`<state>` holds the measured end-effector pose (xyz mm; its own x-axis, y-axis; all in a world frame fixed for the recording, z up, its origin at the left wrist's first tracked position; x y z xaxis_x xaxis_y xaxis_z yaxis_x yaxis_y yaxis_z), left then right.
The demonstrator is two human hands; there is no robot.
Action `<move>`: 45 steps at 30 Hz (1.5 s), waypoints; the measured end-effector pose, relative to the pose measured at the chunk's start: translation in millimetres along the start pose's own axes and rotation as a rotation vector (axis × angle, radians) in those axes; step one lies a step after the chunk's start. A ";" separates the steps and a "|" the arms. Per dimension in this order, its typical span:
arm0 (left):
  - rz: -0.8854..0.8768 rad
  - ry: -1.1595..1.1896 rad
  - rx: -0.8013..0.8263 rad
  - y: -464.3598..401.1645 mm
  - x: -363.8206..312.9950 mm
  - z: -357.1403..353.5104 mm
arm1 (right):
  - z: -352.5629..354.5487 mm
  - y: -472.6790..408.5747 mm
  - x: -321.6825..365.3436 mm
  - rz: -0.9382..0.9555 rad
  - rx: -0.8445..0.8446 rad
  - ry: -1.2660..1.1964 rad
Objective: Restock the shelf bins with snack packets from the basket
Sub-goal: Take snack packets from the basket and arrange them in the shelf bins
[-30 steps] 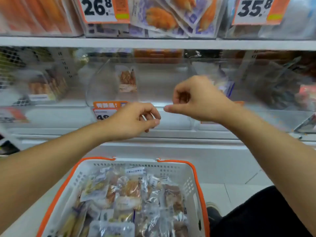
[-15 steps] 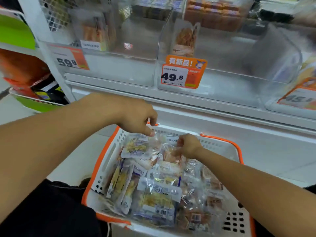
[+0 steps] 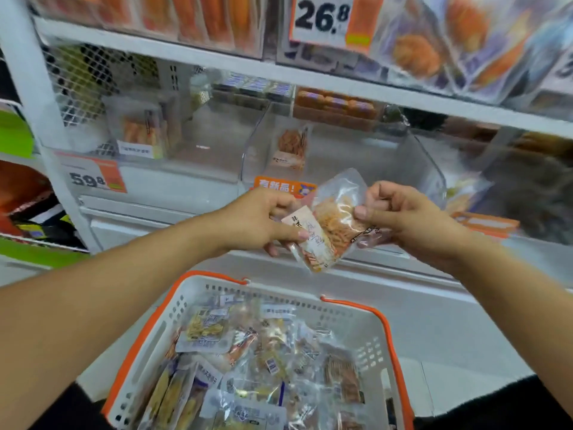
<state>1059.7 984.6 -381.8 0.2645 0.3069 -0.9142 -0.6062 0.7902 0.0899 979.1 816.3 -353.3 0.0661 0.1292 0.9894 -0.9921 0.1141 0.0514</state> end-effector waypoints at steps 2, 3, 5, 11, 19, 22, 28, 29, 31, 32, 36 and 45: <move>-0.042 0.061 -0.064 -1.5 -9.8 -2.3 | 7.4 7.3 -0.8 -0.024 0.007 -0.014; -0.058 0.083 -0.082 -2.2 -13.7 -5.2 | 9.5 12.0 -2.7 -0.050 0.030 0.009; -0.081 0.137 -0.137 -2.0 -17.3 -7.2 | 8.7 19.4 -5.3 -0.070 0.073 0.101; -0.069 0.283 -0.446 0.4 -20.3 39.7 | 37.3 -0.6 46.4 0.282 -0.310 0.361; 0.022 0.169 -0.532 -0.7 5.8 103.3 | 9.9 -174.4 46.5 0.111 -0.173 1.188; 0.026 0.174 -0.523 -4.2 16.3 115.9 | 1.4 -232.4 24.9 0.057 -0.169 1.210; 0.013 0.175 -0.518 -7.7 28.1 131.7 | -0.7 -276.8 36.2 0.183 -0.310 1.142; 0.009 0.169 -0.519 -7.2 28.2 133.0 | -0.2 -277.8 35.9 0.199 -0.333 1.132; 0.006 0.160 -0.513 -6.3 28.7 133.5 | 3.3 -275.5 31.9 0.163 -0.362 1.147; 0.007 0.161 -0.506 -6.2 28.8 132.5 | 6.1 -273.9 28.5 0.132 -0.374 1.163; 0.003 0.138 -0.477 -8.0 27.4 123.7 | 15.4 -268.7 25.8 0.113 -0.433 1.213; 0.013 0.095 -0.455 -12.6 27.2 111.8 | 26.5 -255.0 25.6 0.105 -0.512 1.204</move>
<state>1158.3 1042.3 -363.7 0.1980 0.2485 -0.9482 -0.8820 0.4671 -0.0617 1231.0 764.4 -337.5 0.3089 0.9226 0.2311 -0.8635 0.3739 -0.3384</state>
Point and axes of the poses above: each hand's wrist, its own y-axis away from the middle knuckle, its own z-axis out of the back of the hand, x = y × z, the point moved 8 cm from there along -y, towards the middle knuckle, and after that the axes turned 2 degrees about -y, right-handed, at the moved point
